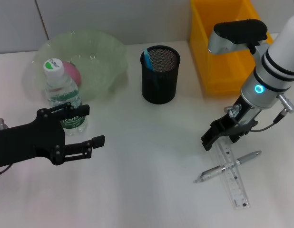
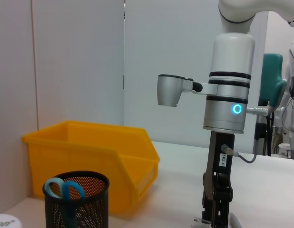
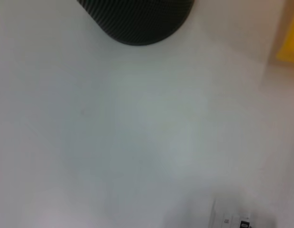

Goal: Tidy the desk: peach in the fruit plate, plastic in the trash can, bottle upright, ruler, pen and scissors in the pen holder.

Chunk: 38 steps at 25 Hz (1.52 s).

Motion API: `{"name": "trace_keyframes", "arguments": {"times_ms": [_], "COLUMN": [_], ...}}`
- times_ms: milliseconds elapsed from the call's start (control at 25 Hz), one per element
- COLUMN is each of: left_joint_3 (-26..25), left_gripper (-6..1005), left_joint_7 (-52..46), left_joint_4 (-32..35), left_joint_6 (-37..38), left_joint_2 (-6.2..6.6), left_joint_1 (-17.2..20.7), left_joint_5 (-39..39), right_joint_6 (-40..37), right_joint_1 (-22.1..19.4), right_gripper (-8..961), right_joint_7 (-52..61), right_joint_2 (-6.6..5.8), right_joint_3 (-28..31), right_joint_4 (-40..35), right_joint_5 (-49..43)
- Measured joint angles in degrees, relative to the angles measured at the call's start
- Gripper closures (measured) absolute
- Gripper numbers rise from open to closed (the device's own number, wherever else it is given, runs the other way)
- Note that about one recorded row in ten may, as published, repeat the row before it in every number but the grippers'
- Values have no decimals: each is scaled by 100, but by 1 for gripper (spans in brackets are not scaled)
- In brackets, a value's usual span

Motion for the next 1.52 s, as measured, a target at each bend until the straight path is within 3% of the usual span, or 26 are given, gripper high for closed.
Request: {"name": "trace_keyframes", "arguments": {"times_ms": [160,600,840,1360,1480,1520], "left_joint_3": [0,0,0,-48,-49,-49], "left_gripper": [165,165,165,165,165,165], "left_joint_7": [-2,-2,2,35,35,35], "left_joint_4": [1,1,1,-3,-2,-2], "left_joint_6": [0,17,17,23,26,26], "left_joint_2": [-3,4,6,6,9,9], "left_joint_1": [3,22,31,38,38,38], "left_joint_5": [-10,-69,-69,-69,-69,-69], "right_joint_6": [7,9,15,-22,-118,-180], "right_joint_1": [9,9,8,59,39,-20], "right_gripper": [135,298,517,570,571,571], "right_joint_7": [0,0,0,-12,-37,-67], "right_joint_2": [0,0,0,6,4,-5], "right_joint_3": [-74,-163,-186,-257,-249,-229], "right_joint_4": [1,1,0,-137,-525,-973], "right_joint_5": [0,0,0,44,48,81]}}
